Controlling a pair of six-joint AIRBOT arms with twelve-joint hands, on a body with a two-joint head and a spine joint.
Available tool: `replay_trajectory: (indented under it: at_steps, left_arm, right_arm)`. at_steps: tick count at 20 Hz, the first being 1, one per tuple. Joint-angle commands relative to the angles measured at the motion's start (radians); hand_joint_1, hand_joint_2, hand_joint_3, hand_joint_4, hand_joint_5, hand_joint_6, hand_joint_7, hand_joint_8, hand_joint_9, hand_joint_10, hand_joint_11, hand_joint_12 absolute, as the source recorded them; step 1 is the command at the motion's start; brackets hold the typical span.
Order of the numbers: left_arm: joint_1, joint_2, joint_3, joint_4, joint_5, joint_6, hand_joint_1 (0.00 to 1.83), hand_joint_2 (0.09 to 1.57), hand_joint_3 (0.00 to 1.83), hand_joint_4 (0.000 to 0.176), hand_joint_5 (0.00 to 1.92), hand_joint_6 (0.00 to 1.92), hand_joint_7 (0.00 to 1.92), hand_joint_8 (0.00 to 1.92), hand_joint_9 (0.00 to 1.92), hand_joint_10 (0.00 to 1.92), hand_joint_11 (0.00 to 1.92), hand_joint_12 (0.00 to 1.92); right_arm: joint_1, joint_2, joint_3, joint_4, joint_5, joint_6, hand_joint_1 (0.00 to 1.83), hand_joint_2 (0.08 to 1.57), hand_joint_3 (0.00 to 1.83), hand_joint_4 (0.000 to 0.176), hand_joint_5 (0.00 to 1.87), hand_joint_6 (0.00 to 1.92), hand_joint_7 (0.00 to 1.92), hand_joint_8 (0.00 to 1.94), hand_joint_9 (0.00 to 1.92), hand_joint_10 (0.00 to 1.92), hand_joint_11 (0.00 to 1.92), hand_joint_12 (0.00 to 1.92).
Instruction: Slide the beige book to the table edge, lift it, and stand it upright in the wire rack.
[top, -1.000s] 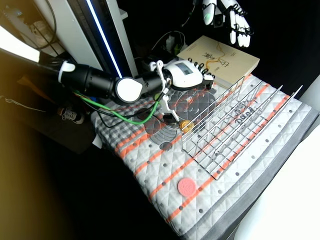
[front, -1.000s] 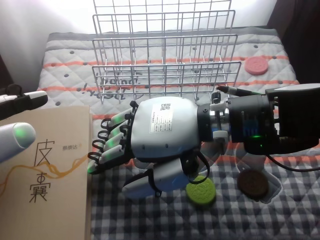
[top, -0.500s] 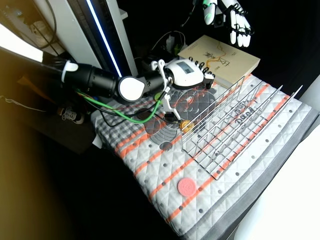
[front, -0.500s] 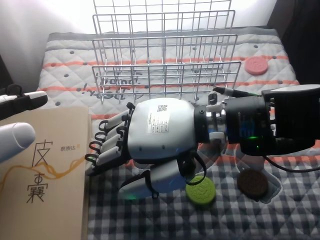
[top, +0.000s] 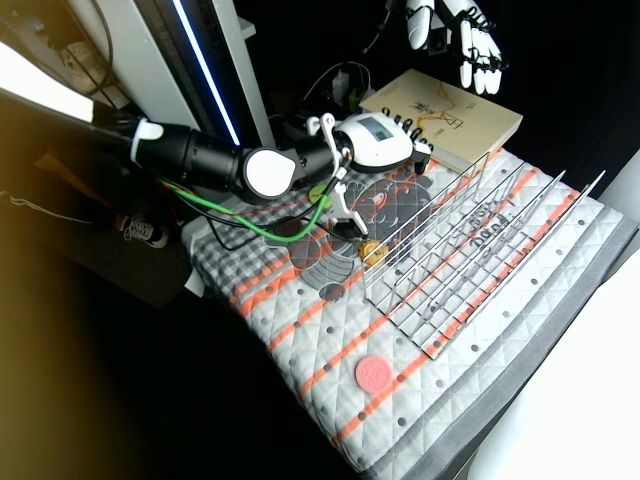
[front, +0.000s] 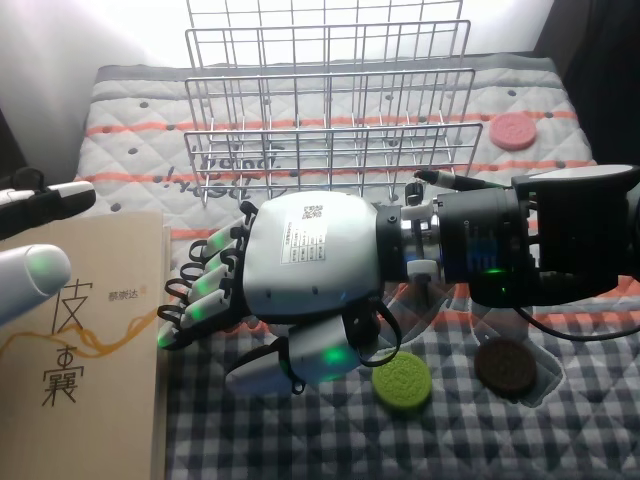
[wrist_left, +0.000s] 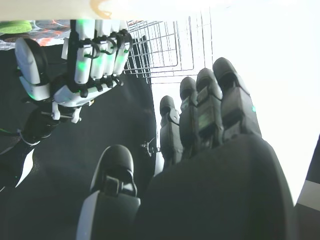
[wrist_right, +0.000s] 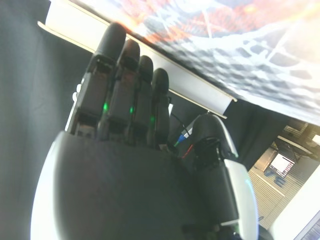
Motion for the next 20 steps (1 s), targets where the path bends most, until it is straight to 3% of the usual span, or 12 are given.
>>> replay_trajectory:
  at_steps: [1,3,6,10,13,15,16,19,20]
  left_arm:
    - [-0.004,-0.002,0.0,-0.013,-0.137,-0.005,0.0,1.25,0.0,0.143,0.34,0.0,0.27,0.0,0.22,0.0,0.0,0.46]
    - [-0.002,-0.004,-0.004,-0.028,-0.152,-0.005,0.0,1.26,0.0,0.146,0.33,0.0,0.27,0.0,0.23,0.0,0.0,0.53]
    - [0.005,-0.005,-0.012,-0.052,-0.196,-0.005,0.0,1.29,0.0,0.125,0.34,0.0,0.27,0.0,0.24,0.0,0.0,0.6]
    - [0.068,-0.006,-0.017,-0.099,-0.296,-0.076,0.09,1.34,0.0,0.054,0.38,0.0,0.29,0.0,0.21,0.0,0.0,0.45]
    - [0.184,-0.025,-0.016,-0.188,-0.411,-0.202,0.15,1.37,0.01,0.0,0.39,0.01,0.31,0.01,0.24,0.01,0.0,0.69]
    - [0.258,-0.049,-0.002,-0.26,-0.467,-0.311,0.24,1.37,0.0,0.007,0.38,0.0,0.34,0.01,0.29,0.01,0.0,0.88]
    - [0.307,-0.062,0.009,-0.293,-0.479,-0.386,0.3,1.35,0.0,0.0,0.39,0.0,0.37,0.01,0.32,0.02,0.0,0.96]
    - [0.359,-0.1,0.062,-0.34,-0.461,-0.537,0.5,1.24,0.0,0.0,0.44,0.0,0.42,0.01,0.35,0.01,0.0,0.88]
    - [0.366,-0.11,0.078,-0.35,-0.44,-0.567,0.55,1.2,0.0,0.0,0.47,0.0,0.49,0.01,0.43,0.02,0.0,1.03]
  right_arm:
    - [0.014,-0.005,-0.004,0.051,0.078,0.003,0.0,1.46,0.0,0.0,0.44,0.0,0.51,0.0,0.57,0.0,0.4,0.83]
    - [0.014,-0.004,-0.016,0.051,0.077,0.006,0.0,1.46,0.0,0.0,0.44,0.0,0.5,0.0,0.52,0.0,0.31,0.93]
    - [0.014,0.042,-0.041,0.051,0.076,0.006,0.0,1.46,0.0,0.0,0.42,0.0,0.5,0.0,0.45,0.0,0.2,0.89]
    - [0.014,0.131,-0.087,0.074,0.078,0.006,0.0,1.47,0.0,0.0,0.42,0.0,0.49,0.0,0.47,0.0,0.26,0.89]
    - [-0.003,0.2,-0.113,0.155,0.126,0.002,0.0,1.48,0.0,0.0,0.43,0.0,0.49,0.0,0.43,0.0,0.17,0.85]
    - [-0.024,0.251,-0.144,0.258,0.177,-0.058,0.0,1.48,0.0,0.0,0.46,0.01,0.52,0.01,0.46,0.01,0.2,0.87]
    - [-0.035,0.283,-0.163,0.327,0.21,-0.107,0.0,1.48,0.0,0.0,0.46,0.0,0.51,0.0,0.48,0.01,0.22,0.84]
    - [-0.06,0.36,-0.207,0.505,0.315,-0.207,0.0,1.49,0.0,0.0,0.46,0.0,0.51,0.0,0.51,0.0,0.28,0.81]
    - [-0.078,0.383,-0.213,0.567,0.359,-0.234,0.0,1.46,0.0,0.0,0.46,0.0,0.51,0.0,0.5,0.0,0.27,0.68]
